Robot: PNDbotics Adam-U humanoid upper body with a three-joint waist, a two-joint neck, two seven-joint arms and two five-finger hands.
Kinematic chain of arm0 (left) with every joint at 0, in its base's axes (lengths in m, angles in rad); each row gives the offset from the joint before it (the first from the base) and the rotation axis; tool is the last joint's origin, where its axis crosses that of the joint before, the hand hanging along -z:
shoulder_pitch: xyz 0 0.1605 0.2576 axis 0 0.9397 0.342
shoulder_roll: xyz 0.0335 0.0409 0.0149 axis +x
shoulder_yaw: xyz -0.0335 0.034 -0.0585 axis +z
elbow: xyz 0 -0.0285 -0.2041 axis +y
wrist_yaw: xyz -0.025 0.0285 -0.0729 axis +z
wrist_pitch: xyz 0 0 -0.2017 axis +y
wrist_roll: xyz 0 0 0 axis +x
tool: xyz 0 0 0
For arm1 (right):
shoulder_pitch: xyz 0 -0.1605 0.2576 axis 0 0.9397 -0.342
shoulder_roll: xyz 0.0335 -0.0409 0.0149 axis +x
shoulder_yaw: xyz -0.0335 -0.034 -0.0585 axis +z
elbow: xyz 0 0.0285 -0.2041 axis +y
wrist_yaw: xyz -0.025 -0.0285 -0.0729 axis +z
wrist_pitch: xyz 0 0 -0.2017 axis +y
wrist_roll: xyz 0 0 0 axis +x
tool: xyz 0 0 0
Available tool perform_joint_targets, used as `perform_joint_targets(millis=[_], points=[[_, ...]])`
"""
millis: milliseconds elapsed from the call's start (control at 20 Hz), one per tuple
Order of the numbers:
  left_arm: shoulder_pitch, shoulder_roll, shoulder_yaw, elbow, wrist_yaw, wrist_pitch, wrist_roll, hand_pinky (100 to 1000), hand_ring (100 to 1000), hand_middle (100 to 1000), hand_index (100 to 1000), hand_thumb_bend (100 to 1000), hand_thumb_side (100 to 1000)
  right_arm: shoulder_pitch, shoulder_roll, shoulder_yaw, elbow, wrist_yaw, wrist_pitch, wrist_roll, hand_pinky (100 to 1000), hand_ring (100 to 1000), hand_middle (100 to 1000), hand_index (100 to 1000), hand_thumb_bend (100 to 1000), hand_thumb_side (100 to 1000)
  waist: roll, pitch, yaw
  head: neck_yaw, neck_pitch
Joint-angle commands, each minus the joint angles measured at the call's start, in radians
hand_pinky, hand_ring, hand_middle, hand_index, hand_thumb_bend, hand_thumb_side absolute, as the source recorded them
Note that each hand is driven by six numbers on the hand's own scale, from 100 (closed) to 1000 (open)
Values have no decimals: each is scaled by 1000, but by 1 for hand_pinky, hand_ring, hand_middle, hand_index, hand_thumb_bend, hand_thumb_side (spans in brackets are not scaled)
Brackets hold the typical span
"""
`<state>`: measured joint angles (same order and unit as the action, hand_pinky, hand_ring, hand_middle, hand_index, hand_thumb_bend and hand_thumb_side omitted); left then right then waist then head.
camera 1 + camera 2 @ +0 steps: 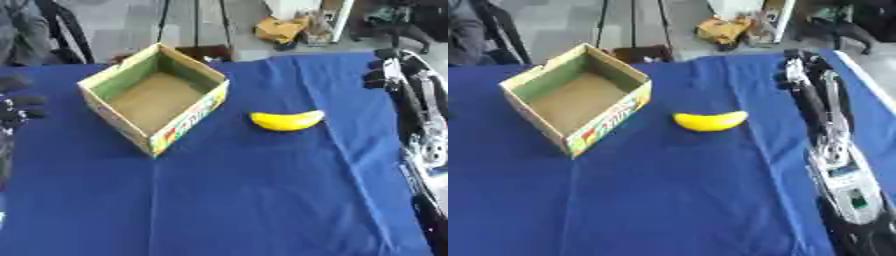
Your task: Pick up objects on the table and place them in the box.
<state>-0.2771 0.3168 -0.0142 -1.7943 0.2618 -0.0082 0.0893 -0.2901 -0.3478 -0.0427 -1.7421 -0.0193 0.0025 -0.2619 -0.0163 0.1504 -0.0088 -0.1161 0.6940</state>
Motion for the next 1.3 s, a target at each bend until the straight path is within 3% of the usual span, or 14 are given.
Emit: perform_joint_targets(millis=[50,450,750,1000,1300], points=[[-9,17,10,-13,4,-1,2,588,623,678,724,569,1000,-11,-17,-7,-8,3,-2,6,587,583,579,737,100,684,-1,-16,0,-1,5],[-8,19,9,-11,3,0,1,589,623,678,724,569,1000,-33,-85,8,16,37,28,74,595,590,575,744,100,629,-3,-16,4,0,6],[-5,24,7,-10,2,1,0,589,623,678,723,569,1000,-102,-204,25,84,99,70,202,640,652,618,787,143,549,-3,-20,7,4,6],[-4,25,2,-8,4,3,-5,589,623,678,724,568,1000,-225,-282,64,260,176,87,423,682,741,690,832,191,487,-4,-27,9,4,5],[0,31,-4,-8,4,6,-12,589,622,678,724,569,1000,-374,-262,86,517,350,30,579,698,768,714,845,250,454,-5,-38,23,2,13]])
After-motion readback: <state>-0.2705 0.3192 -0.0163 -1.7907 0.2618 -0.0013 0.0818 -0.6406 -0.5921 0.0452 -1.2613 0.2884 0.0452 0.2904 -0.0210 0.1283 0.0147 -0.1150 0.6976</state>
